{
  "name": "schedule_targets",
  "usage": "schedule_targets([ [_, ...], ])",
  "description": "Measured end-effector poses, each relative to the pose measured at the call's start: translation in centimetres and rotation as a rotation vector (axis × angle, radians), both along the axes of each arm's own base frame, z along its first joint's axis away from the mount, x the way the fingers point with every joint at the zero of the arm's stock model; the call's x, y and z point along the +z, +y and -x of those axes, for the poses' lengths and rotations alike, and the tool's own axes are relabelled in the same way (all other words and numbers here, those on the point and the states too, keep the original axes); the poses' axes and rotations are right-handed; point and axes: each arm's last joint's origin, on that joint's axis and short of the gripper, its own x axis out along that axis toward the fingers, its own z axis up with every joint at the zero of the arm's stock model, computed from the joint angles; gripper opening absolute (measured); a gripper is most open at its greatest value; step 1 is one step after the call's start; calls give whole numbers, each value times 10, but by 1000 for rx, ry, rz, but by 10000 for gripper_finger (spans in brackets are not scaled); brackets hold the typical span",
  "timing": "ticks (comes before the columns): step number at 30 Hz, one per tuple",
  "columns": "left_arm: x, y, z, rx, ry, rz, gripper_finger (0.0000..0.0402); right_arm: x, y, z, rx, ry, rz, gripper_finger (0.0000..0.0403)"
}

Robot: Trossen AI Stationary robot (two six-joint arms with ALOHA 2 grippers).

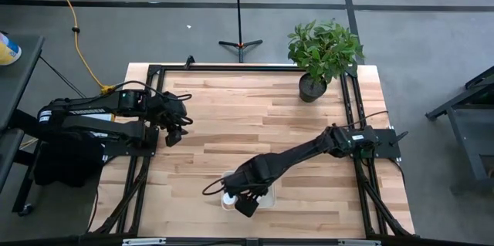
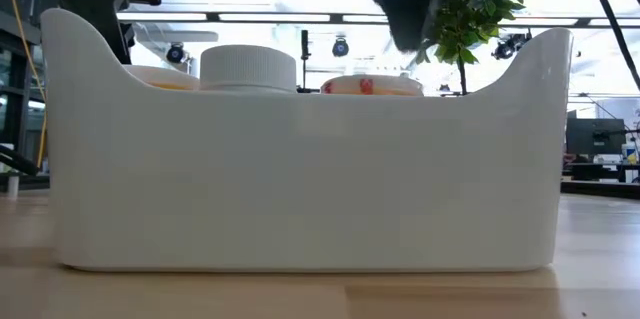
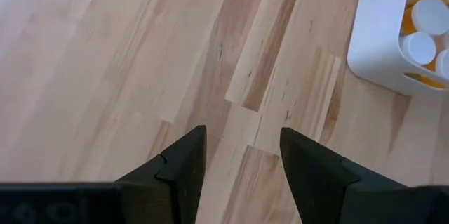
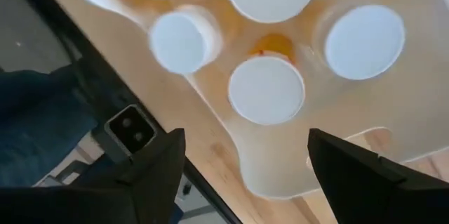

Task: Pick and place pill bottles into a basket
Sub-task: Return to Home Position

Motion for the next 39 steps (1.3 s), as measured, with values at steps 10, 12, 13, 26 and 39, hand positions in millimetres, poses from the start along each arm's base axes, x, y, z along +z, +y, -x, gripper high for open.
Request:
schedule_targets([
  [10,0,0,0,-7,-1,-5,216,43,-17,9,27,-147,66,291],
  [12,0,0,0,-6,-2,-5,216,53,-23,11,26,-184,84,291],
  [13,0,0,0,-6,-2,-5,216,58,-25,13,24,-202,98,291],
  [26,1,0,-2,-2,-24,-6,216,128,-56,44,81,-470,364,291],
  [39,15,1,-10,-7,-224,-37,216,184,-76,84,174,-645,587,291],
])
